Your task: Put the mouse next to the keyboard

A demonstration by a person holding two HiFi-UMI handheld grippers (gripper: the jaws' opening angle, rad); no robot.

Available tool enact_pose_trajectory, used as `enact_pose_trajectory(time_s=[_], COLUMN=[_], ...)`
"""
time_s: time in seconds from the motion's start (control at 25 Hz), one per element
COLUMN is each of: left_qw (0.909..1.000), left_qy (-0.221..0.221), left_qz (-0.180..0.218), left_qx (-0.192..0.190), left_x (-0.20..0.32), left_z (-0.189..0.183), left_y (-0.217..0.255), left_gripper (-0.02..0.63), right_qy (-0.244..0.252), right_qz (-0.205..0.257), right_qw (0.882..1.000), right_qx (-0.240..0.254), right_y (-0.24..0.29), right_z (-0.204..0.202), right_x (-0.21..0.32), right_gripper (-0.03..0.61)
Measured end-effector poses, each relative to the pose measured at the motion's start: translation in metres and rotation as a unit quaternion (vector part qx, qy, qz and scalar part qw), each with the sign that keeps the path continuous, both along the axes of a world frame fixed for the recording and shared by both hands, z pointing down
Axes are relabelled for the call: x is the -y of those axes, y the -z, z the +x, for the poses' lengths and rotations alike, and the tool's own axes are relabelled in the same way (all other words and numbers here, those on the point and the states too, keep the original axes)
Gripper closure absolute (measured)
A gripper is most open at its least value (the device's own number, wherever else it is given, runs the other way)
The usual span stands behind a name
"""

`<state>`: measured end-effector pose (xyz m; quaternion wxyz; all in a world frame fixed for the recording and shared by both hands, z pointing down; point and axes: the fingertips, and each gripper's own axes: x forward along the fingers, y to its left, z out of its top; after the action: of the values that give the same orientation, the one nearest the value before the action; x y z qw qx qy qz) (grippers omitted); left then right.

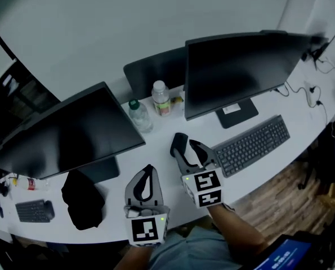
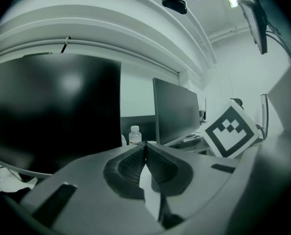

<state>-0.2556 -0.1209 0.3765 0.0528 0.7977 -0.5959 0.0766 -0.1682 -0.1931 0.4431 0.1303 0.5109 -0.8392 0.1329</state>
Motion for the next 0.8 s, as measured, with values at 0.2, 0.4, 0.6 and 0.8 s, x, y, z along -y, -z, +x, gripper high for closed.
enact_pose_trajectory(time_s=[0.2,0.4,0.6,0.8], left_qw=[0.999,0.9963,0.9923,0.9907], left_qy=[0.003,0.025,0.045,0.053], left_qz=[-0.041,-0.079,-0.114,-0.124], left_qx=[-0.017,-0.024,-0.017,-0.014], left_x=[0.015,0.012,0.012,0.014], left_z=[-0.004,-0.021,-0.041,-0.049], left_y=[-0.036,-0.071,-0.095,-0.101], left_gripper=[0.609,0.609,0.609,0.609], right_qy=[-0.008,-0.019,-0.04,-0.051], right_qz=[-0.053,-0.12,-0.15,-0.171], right_qw=[0.998,0.992,0.987,0.981], right_qx=[-0.013,-0.025,-0.047,-0.073], right_y=[-0.054,-0.115,-0.144,-0.157], right_z=[-0.009,-0.016,-0.014,-0.021], right_x=[0.022,0.026,0.039,0.048], right_gripper=[0.269,0.179,0.164,0.135])
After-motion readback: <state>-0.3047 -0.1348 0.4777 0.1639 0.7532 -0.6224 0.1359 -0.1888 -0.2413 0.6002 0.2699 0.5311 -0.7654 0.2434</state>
